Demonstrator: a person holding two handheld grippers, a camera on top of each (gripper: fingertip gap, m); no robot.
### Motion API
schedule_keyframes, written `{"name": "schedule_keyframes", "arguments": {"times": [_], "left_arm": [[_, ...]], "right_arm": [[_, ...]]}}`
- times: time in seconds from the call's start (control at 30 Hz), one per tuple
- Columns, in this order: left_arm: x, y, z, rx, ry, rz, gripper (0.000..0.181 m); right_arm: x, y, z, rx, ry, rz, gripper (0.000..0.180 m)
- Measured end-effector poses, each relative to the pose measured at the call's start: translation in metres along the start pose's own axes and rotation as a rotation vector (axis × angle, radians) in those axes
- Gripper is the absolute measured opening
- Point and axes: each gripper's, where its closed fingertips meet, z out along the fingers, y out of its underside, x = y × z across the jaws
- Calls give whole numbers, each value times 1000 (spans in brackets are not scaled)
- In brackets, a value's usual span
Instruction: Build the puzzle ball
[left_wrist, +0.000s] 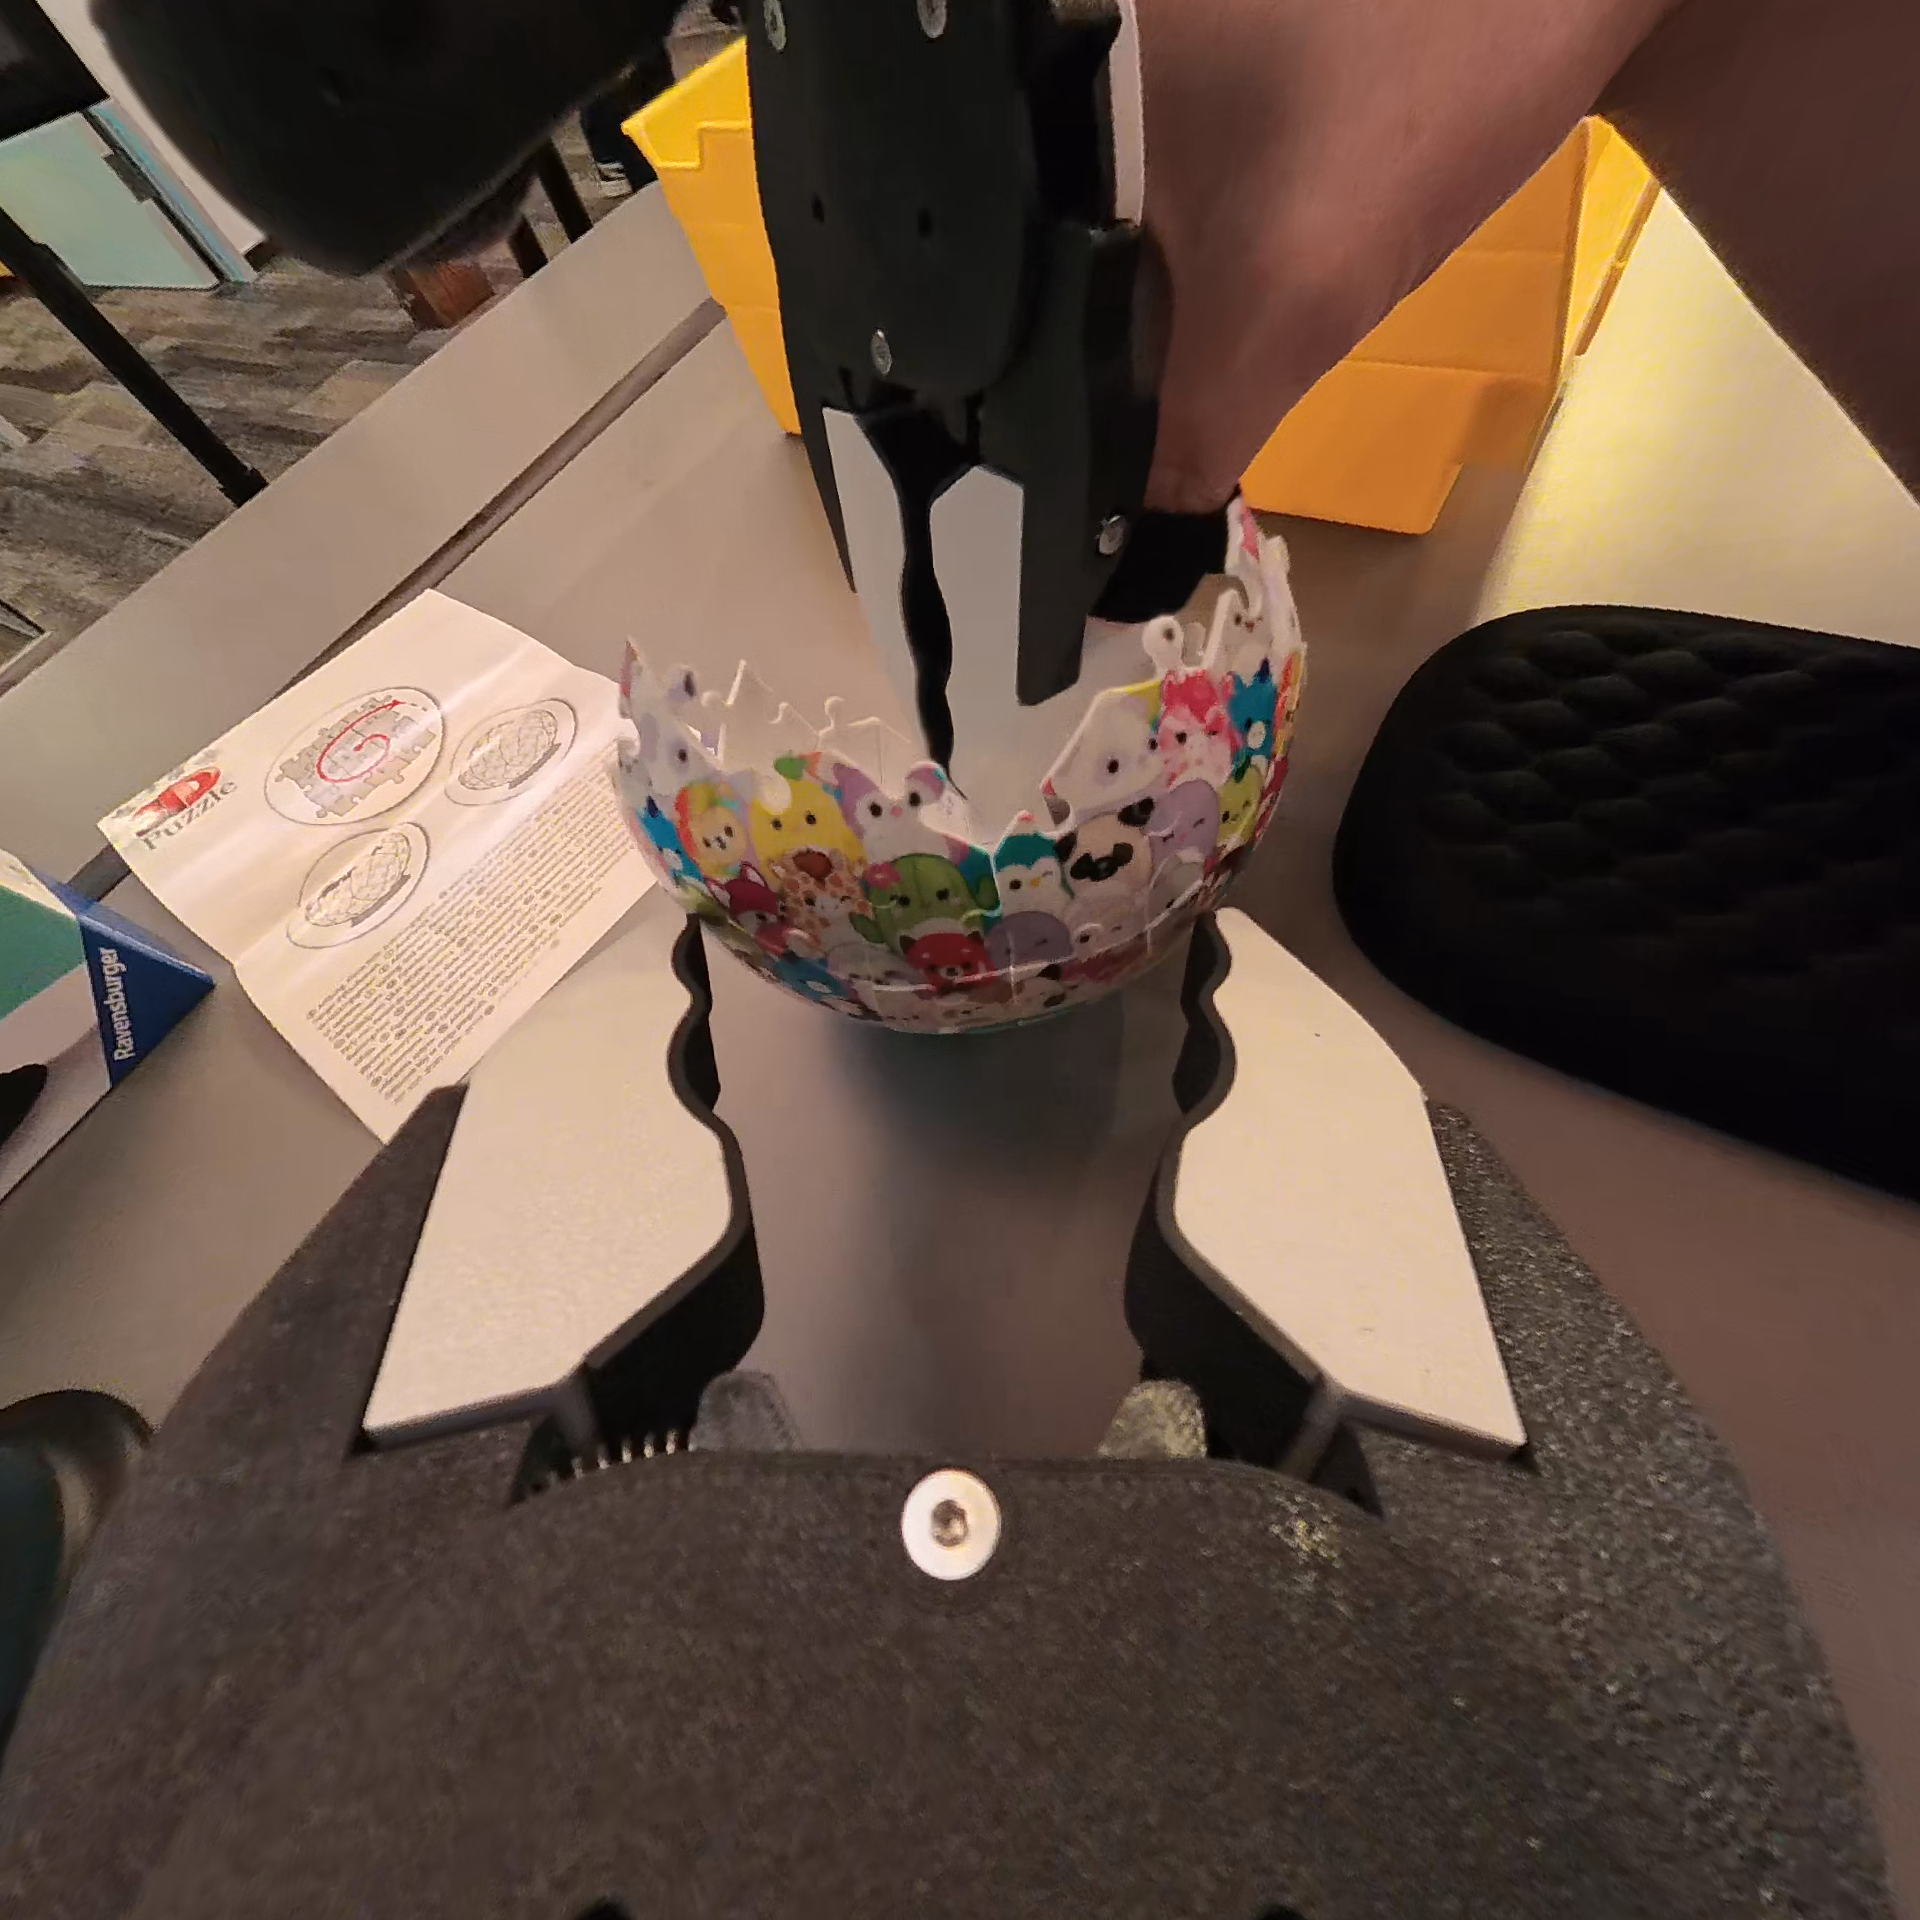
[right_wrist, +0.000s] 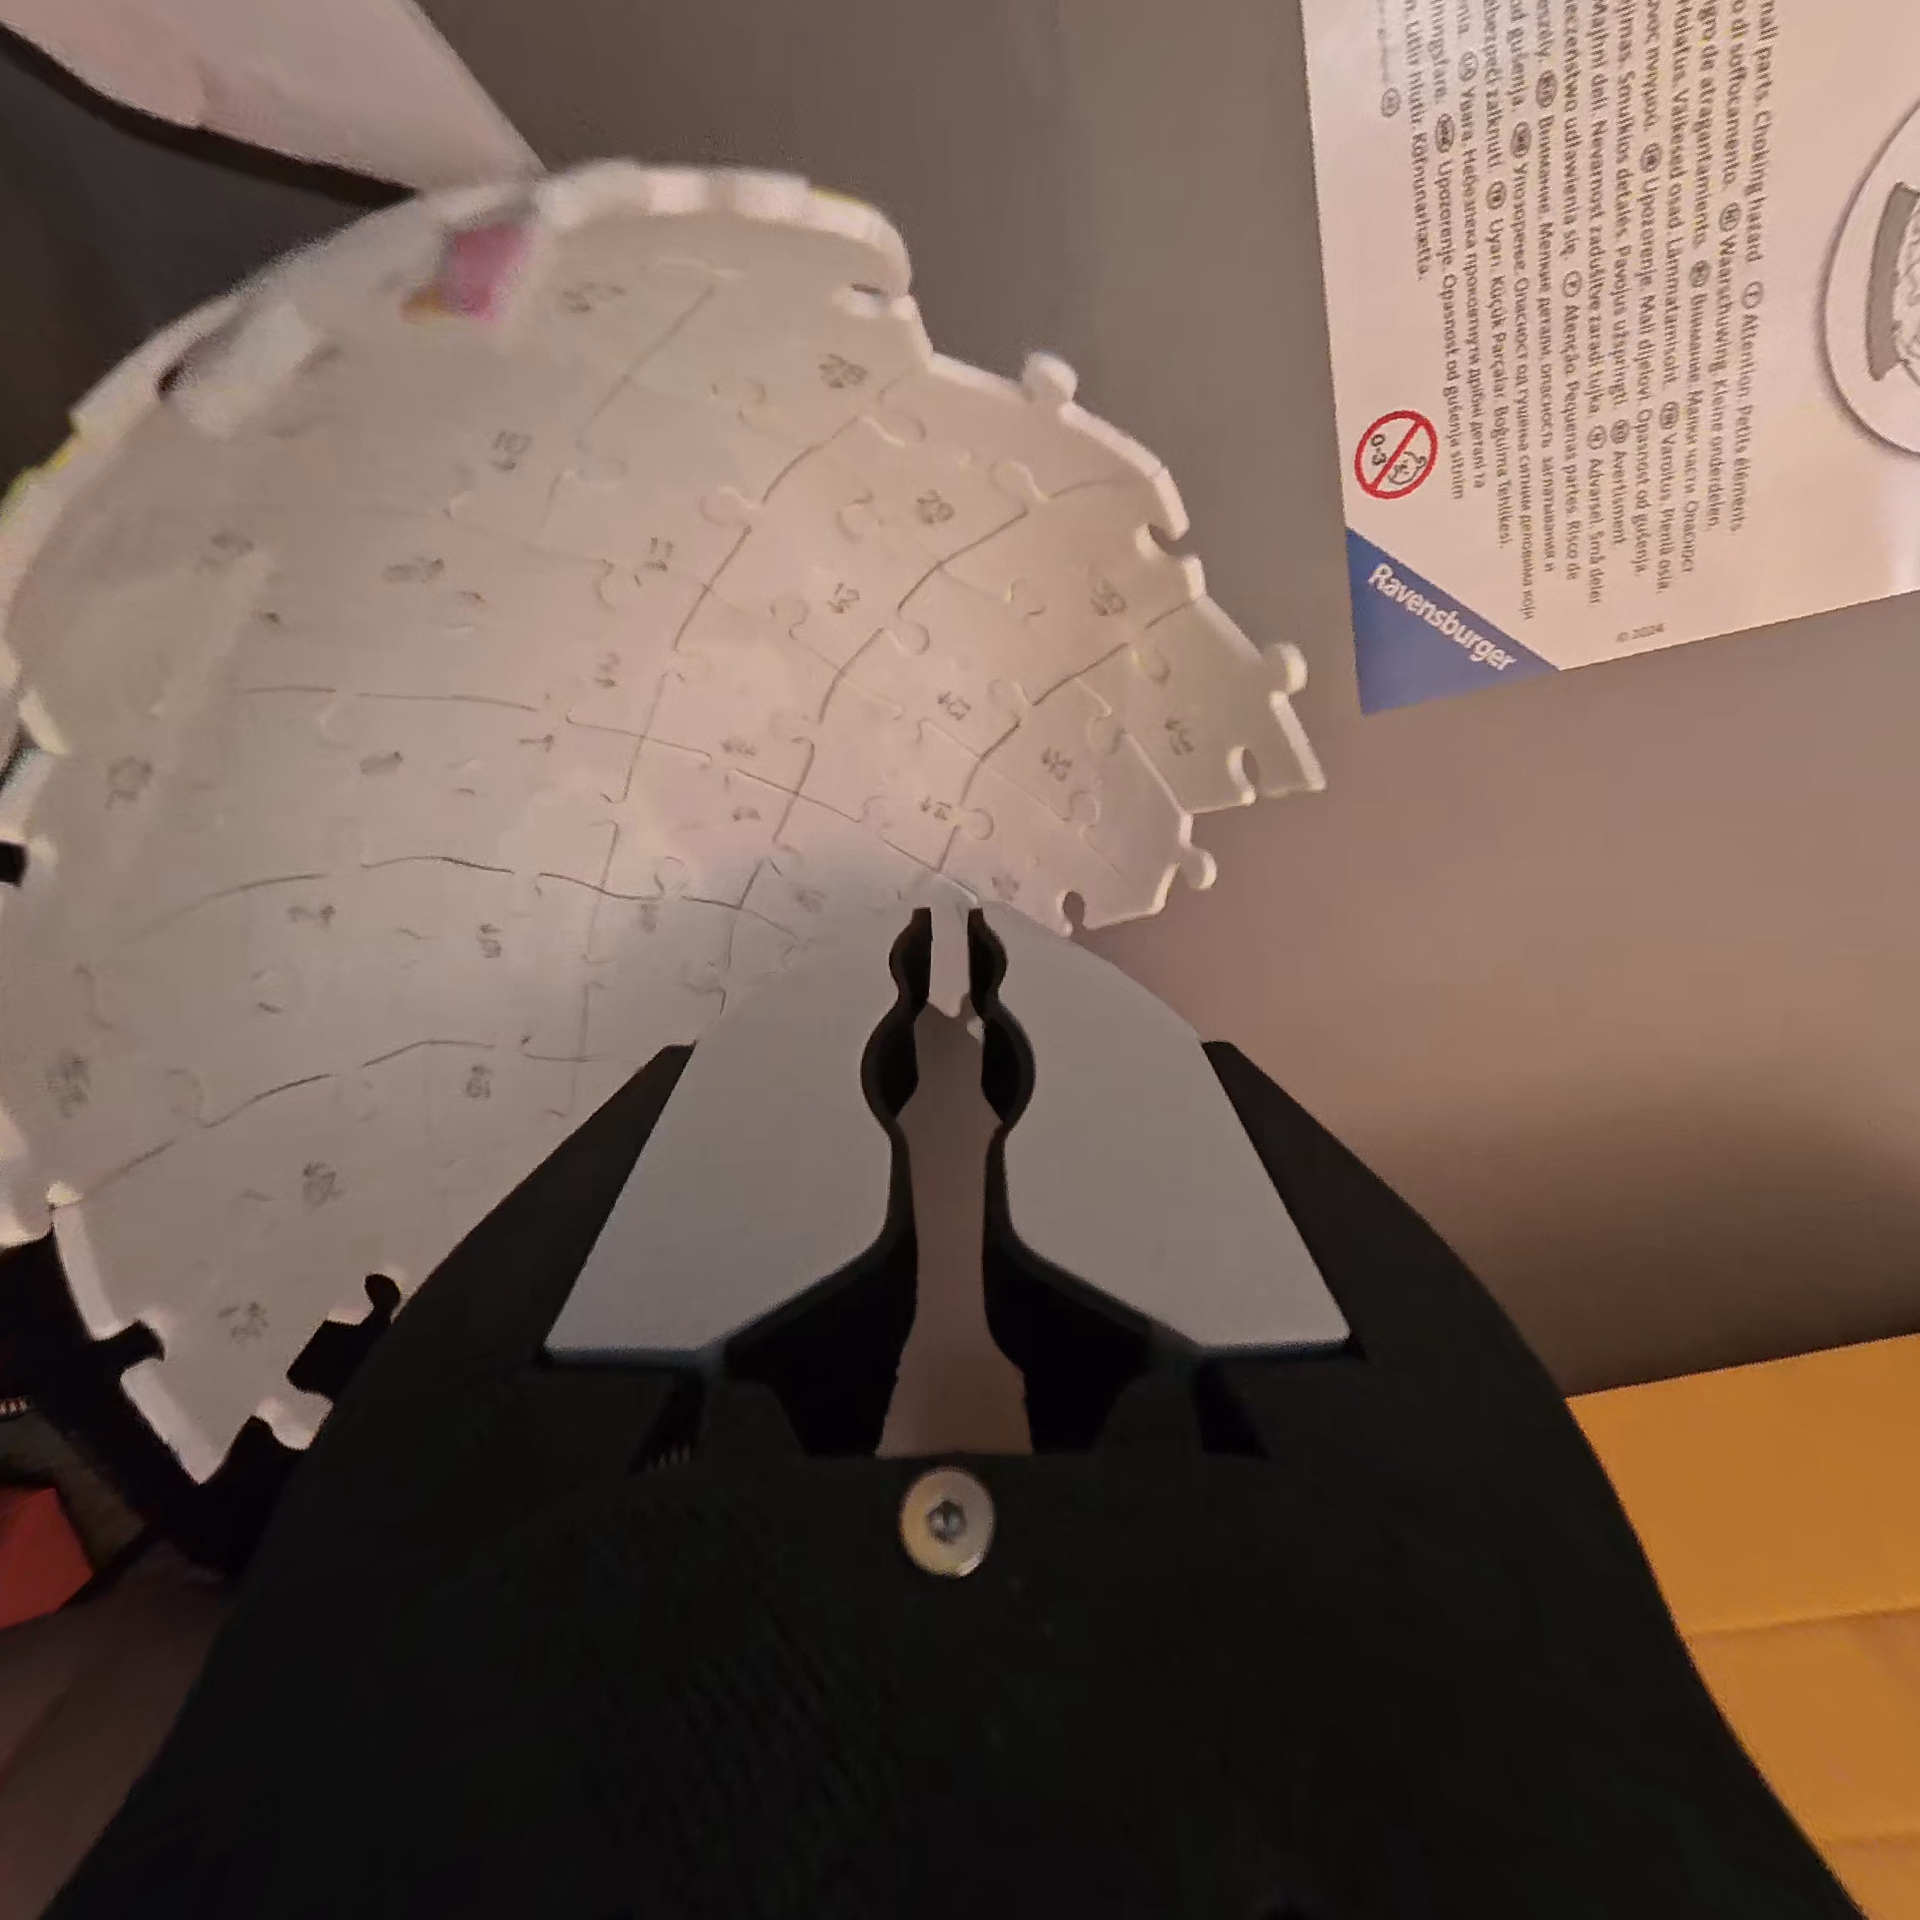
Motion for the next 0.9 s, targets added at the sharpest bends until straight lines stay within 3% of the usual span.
{"name": "schedule_keyframes", "arguments": {"times": [0.23,0.6,0.9], "left_arm": [[1,4,10,34,12,11,97],[-2,22,31,-72,-3,29,107],[-4,11,33,-5,-18,57,94]], "right_arm": [[2,1,2,6,-8,20,8],[3,2,2,5,-11,23,8],[5,4,3,18,-28,33,9]]}}
